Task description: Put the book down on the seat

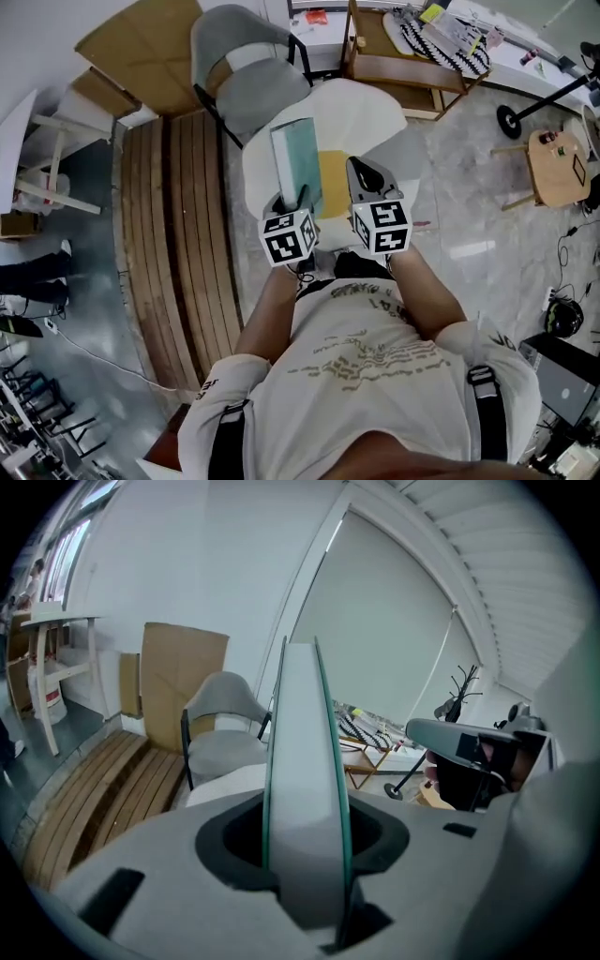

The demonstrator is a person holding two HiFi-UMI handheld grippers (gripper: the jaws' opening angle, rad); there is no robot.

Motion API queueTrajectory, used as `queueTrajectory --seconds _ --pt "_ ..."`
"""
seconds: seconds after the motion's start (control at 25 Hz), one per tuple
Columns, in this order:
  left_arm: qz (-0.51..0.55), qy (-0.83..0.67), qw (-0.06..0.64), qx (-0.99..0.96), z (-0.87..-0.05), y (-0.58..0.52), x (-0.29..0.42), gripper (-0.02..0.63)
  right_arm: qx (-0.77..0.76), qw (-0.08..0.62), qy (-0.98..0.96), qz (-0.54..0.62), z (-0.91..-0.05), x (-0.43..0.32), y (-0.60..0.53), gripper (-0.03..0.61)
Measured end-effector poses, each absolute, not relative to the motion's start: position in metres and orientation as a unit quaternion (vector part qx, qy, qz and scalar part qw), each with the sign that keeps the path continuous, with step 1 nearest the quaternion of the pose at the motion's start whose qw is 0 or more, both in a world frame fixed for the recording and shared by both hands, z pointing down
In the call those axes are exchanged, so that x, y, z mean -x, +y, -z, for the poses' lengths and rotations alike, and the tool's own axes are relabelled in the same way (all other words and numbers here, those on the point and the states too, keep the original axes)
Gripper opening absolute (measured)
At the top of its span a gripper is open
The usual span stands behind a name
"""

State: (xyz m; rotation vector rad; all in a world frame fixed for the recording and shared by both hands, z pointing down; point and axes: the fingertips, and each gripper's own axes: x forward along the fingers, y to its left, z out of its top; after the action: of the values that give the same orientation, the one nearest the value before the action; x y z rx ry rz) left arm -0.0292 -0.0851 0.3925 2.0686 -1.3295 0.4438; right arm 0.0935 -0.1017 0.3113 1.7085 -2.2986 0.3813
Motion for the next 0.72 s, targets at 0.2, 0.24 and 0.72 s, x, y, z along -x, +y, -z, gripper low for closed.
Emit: queueTrajectory --seconds 0.2,0.24,0.72 --pt "-0.207 -0.500 0.350 -0.765 -0.434 -0.073 0.025 0.167 -0.581 0.149 -0.780 -0.179 -0.353 -0.107 -0.090 0.026" --pt "-0.215 -0.498 0.356 -0.761 -0.442 -0.071 0.024 0.167 -0.579 0.155 -0.777 -0.190 -0.362 -0.110 -0.087 0.026" --pt "-0.267 -0.499 0.442 -0.696 -0.543 -0.047 0.034 0.169 -0.532 0.220 -0.770 -0.276 -0.468 -0.119 -0.084 0.026"
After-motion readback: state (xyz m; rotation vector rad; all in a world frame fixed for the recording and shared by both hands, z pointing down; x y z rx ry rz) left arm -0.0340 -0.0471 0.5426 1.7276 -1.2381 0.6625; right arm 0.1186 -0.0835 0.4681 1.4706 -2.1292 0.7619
